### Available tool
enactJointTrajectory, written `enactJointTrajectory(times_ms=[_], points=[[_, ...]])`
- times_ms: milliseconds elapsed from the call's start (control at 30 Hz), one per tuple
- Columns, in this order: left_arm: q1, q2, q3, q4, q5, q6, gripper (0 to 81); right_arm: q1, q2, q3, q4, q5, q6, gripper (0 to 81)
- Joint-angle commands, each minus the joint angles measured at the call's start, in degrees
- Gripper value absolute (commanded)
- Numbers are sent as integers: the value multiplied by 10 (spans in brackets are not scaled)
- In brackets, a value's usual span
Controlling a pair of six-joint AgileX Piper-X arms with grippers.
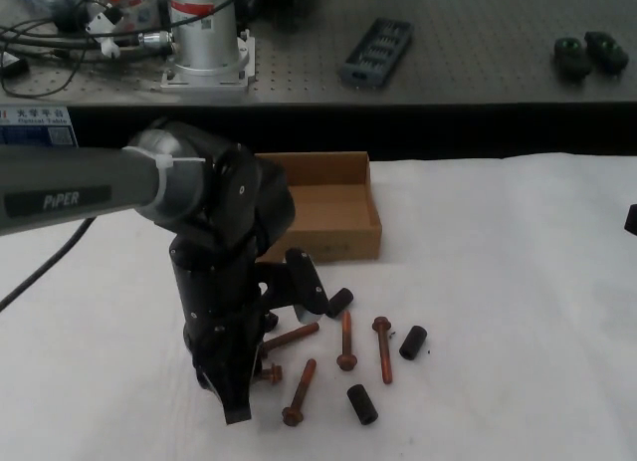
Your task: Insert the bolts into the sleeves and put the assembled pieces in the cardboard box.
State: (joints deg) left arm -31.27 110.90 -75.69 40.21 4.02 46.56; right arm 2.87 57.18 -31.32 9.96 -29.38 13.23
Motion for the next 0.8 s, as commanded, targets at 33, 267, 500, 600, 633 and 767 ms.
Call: enactJointTrajectory(times_ms=[33, 267, 500, 600, 633, 767], points=[[1, 1, 6, -19, 6, -7, 240, -1, 2, -7, 0, -7, 0, 39], [1, 1, 6, -29, 33, -7, 240, -1, 2, -7, 0, 6, -1, 39], [-1, 1, 6, -29, 73, 23, 279, -1, 2, -7, 0, 6, -1, 39], [-2, 1, 6, -29, 73, 23, 298, -1, 2, -7, 0, 6, -1, 39], [-4, 1, 6, -29, 73, 23, 297, -1, 2, -7, 0, 6, -1, 39], [-8, 1, 6, -29, 74, 33, 297, -1, 2, -7, 0, 6, -4, 39]])
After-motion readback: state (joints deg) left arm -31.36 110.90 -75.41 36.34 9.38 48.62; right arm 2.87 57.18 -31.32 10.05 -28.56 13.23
